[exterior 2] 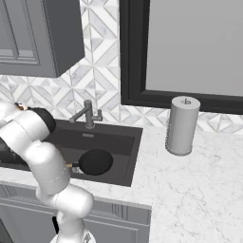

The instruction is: Pick the pan and sponge and place them into the sink. Then turn on the water.

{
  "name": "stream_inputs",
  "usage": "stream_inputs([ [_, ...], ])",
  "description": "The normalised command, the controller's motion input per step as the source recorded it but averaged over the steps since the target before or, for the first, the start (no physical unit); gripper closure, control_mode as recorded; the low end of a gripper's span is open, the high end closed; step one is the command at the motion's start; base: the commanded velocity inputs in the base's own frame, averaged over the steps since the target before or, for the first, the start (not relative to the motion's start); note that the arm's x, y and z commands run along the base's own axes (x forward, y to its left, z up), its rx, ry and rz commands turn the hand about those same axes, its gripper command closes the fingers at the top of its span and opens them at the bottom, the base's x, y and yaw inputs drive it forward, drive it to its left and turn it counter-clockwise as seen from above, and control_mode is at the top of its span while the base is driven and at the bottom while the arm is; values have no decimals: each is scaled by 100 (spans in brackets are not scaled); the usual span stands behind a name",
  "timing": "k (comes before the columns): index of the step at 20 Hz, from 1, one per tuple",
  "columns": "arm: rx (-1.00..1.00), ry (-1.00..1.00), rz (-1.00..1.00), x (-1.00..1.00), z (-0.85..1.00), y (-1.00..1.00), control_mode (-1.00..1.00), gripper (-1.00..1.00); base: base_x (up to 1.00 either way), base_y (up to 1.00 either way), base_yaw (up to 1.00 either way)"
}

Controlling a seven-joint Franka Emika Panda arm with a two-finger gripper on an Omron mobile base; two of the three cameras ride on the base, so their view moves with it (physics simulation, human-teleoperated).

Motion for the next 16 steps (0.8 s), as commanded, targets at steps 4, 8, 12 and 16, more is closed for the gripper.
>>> stream_inputs([
  [4,-7,1,0,23,-23,32,-100,-100,0,0,0],
  [8,-8,1,0,24,-19,32,-100,-100,0,0,0],
  [12,-11,0,0,16,0,43,-100,-100,0,0,0],
  [16,-9,0,0,11,0,27,-100,-100,0,0,0],
])
